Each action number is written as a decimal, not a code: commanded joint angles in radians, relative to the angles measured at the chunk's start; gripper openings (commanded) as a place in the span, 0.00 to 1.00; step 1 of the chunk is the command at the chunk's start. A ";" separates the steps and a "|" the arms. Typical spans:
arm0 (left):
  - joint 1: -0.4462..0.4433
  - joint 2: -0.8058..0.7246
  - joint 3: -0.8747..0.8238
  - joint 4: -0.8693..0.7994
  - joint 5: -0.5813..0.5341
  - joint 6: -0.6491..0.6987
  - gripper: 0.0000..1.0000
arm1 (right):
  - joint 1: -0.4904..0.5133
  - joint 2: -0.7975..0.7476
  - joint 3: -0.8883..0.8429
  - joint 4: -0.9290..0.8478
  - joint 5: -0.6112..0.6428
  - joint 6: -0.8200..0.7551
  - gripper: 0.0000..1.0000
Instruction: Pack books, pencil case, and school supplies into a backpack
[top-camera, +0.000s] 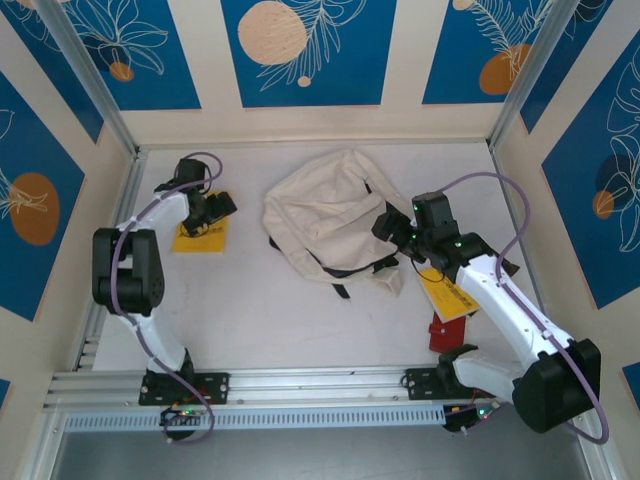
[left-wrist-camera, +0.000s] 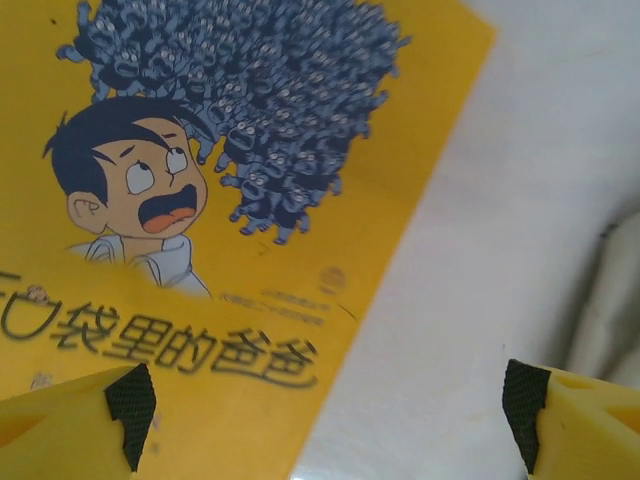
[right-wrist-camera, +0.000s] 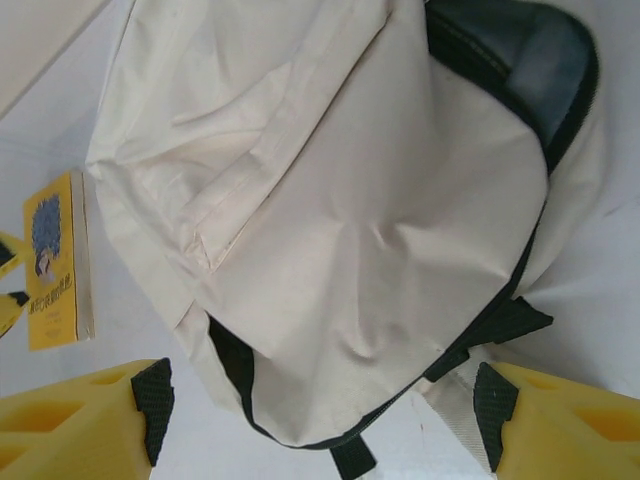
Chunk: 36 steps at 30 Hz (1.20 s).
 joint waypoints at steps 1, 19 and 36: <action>0.001 0.069 0.060 -0.019 0.028 0.058 0.90 | 0.019 0.011 0.030 0.007 -0.031 -0.002 0.81; -0.032 0.135 -0.004 -0.049 0.140 0.014 0.87 | 0.047 0.067 0.036 0.025 -0.048 0.032 0.81; -0.343 -0.192 -0.449 -0.002 0.274 -0.302 0.89 | 0.092 0.122 0.066 0.062 -0.082 0.051 0.80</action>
